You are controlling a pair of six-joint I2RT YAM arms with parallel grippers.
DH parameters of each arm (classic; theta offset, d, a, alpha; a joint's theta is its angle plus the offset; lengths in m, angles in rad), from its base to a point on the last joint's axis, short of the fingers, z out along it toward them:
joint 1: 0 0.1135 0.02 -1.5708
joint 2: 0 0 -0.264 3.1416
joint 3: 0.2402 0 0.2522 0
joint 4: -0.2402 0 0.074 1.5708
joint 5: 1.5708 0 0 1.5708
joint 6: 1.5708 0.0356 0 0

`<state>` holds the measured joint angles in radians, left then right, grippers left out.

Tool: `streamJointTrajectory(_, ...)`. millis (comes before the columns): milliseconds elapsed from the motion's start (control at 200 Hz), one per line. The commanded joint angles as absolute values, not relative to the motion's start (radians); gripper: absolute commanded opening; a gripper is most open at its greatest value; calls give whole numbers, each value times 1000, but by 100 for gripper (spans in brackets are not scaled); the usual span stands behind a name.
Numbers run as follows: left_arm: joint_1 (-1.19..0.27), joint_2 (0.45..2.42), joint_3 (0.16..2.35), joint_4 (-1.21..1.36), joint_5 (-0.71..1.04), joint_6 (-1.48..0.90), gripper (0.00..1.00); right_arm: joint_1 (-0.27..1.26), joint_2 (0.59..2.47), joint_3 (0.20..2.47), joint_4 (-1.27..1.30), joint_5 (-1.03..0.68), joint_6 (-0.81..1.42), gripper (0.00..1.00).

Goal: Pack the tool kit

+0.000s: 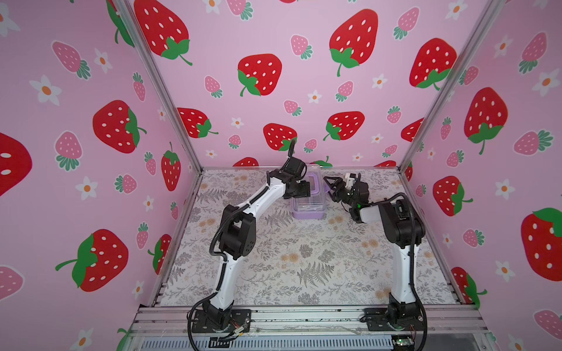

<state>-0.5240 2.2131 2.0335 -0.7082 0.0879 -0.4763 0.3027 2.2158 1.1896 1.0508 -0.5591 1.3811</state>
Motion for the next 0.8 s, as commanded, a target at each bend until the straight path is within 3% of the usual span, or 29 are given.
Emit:
streamJointTrajectory(0, -545, 2249, 2052, -719, 125, -479, 77, 298, 2175, 1206, 1022, -578, 1323, 83)
streamJointTrajectory(795, -545, 2264, 2073, -722, 131, -484, 76, 296, 2151, 1122, 1167, -627, 1343, 67)
